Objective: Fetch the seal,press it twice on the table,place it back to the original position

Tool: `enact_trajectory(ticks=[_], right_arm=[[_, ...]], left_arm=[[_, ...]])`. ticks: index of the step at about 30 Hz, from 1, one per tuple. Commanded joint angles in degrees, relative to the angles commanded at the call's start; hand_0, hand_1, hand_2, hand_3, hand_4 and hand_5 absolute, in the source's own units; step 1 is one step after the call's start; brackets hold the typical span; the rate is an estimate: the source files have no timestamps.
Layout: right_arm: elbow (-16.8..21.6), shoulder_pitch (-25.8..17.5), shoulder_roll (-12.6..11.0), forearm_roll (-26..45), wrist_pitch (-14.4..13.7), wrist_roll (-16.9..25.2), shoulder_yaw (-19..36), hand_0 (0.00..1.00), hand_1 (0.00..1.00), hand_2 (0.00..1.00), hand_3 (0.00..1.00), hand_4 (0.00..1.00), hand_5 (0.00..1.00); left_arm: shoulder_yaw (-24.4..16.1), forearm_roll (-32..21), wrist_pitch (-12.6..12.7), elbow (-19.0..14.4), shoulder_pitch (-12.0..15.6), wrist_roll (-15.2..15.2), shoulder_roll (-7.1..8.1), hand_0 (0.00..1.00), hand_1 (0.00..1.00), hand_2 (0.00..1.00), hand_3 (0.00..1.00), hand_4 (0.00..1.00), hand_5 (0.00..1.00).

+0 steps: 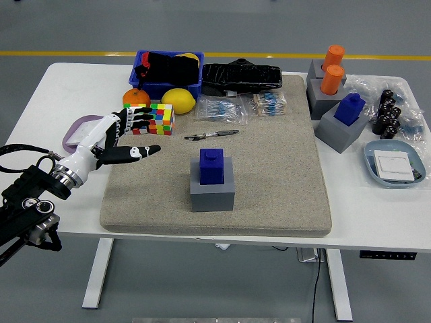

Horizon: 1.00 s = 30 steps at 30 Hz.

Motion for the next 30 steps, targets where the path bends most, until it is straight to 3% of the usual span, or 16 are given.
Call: enact_trajectory(ticks=[22, 23, 30], right_arm=[[0.0, 0.4, -0.4, 0.3, 0.8, 0.4, -1.2, 0.787, 0.700, 0.679, 0.642, 0.796, 0.465], [0.0, 0.4, -0.4, 0.3, 0.8, 0.4, -1.3, 0.790, 0.700, 0.679, 0.642, 0.796, 0.465], [0.0, 0.4, -0.7, 0.7, 0.8, 0.6, -2.0, 0.791, 0.701, 0.680, 0.642, 0.797, 0.466]], left_arm=[[4.0, -1.9, 0.2, -1.2, -1.3, -0.5, -5.03, 0.826, 0.775, 0.731, 0.764, 0.998, 0.046], [4.2, -2.0, 0.2, -1.3, -1.4, -0.4, -5.26, 0.772, 0.764, 0.732, 0.792, 0.998, 0.027], [5.7, -2.3, 0.5, -1.7, -2.0, -0.4, -6.50, 0.771, 0.767, 0.733, 0.804, 0.998, 0.019]])
